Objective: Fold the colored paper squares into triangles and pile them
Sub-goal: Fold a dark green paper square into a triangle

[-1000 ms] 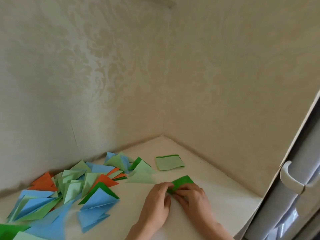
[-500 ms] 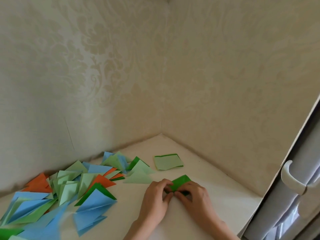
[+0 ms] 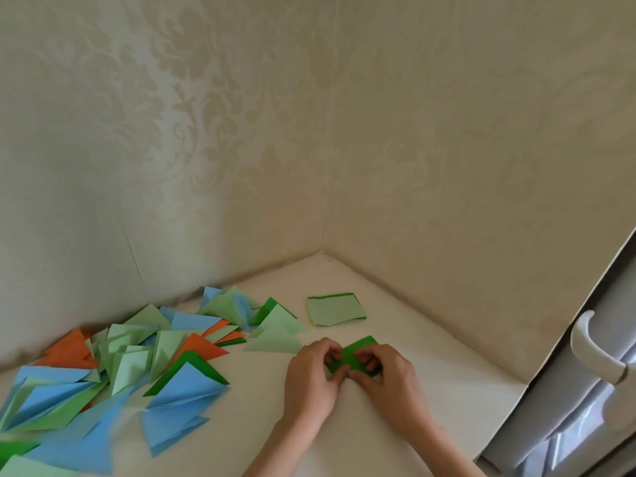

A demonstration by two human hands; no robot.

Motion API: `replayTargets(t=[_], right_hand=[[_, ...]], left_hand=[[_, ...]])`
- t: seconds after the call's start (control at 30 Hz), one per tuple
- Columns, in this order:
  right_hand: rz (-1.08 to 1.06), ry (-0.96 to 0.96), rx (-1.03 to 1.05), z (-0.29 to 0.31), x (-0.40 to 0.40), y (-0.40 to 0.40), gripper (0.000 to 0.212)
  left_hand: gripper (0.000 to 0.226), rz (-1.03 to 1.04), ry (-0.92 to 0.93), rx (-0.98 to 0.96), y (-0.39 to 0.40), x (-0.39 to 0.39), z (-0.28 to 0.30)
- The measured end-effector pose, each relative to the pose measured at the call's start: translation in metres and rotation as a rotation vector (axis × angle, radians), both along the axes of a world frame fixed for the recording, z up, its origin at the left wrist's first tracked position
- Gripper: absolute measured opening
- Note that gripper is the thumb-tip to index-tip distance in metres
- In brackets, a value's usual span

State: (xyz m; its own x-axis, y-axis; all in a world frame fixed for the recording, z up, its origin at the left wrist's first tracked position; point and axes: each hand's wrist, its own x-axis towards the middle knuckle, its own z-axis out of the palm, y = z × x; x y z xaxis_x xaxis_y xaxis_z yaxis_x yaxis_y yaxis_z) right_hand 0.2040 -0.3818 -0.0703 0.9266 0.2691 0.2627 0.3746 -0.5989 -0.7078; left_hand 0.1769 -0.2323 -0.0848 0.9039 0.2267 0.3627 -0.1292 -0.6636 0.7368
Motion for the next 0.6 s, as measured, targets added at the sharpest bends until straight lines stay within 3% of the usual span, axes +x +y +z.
replayTargets(t=[0.4, 0.6], right_hand=[[0.078, 0.116, -0.046, 0.002, 0.009, -0.009, 0.03], [0.056, 0.113, -0.07, 0.008, 0.006, -0.008, 0.009]], left_hand=[[0.026, -0.016, 0.038, -0.104, 0.005, -0.001, 0.001], [0.029, -0.057, 0.063, -0.136, 0.011, -0.006, 0.004]])
